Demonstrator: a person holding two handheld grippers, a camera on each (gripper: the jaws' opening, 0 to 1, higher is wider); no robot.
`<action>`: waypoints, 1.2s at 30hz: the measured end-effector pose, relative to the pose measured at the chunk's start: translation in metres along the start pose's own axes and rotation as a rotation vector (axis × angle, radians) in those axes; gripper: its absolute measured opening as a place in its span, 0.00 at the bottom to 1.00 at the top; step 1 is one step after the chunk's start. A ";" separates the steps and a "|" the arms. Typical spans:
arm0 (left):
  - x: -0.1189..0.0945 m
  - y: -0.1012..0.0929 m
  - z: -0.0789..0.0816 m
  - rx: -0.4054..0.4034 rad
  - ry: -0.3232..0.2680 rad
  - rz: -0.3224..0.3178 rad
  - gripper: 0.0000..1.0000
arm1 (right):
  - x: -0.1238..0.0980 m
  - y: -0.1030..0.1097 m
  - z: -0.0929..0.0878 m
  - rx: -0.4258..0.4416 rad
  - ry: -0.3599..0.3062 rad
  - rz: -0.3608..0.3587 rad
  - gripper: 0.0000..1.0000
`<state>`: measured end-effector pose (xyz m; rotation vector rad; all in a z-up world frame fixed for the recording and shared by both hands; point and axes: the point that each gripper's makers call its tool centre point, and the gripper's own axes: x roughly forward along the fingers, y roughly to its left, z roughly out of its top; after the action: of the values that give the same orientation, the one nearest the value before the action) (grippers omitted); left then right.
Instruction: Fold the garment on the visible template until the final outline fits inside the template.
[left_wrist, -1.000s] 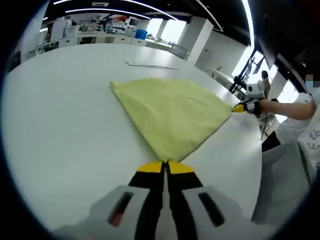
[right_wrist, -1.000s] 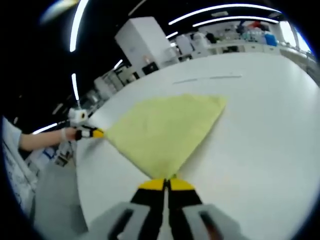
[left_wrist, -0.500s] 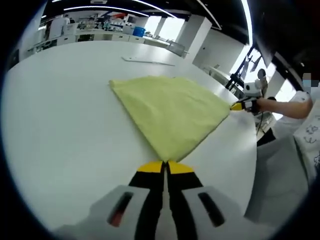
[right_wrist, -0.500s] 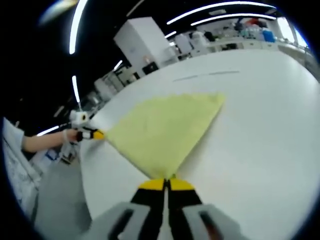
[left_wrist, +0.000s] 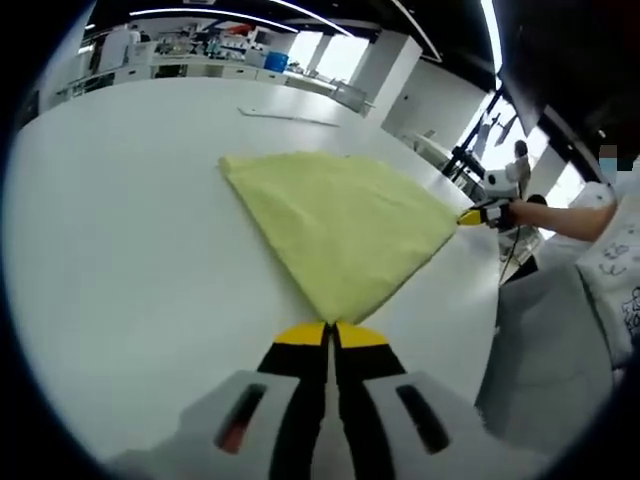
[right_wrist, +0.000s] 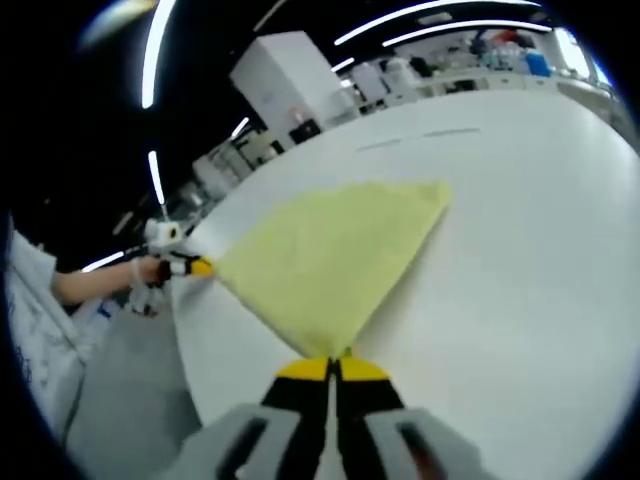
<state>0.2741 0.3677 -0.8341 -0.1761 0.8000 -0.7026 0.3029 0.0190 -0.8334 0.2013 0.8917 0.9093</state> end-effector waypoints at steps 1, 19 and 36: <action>-0.001 -0.002 -0.001 -0.005 -0.001 -0.002 0.00 | 0.000 0.001 -0.001 0.000 0.001 -0.002 0.00; -0.007 -0.009 -0.002 -0.022 -0.036 0.028 0.05 | -0.008 -0.003 0.004 -0.042 -0.018 -0.038 0.12; -0.030 -0.009 0.017 0.016 -0.148 0.154 0.76 | -0.032 -0.012 0.018 -0.115 -0.120 -0.149 0.89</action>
<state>0.2670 0.3780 -0.8004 -0.1482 0.6580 -0.5441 0.3139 -0.0085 -0.8095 0.0882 0.7308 0.7985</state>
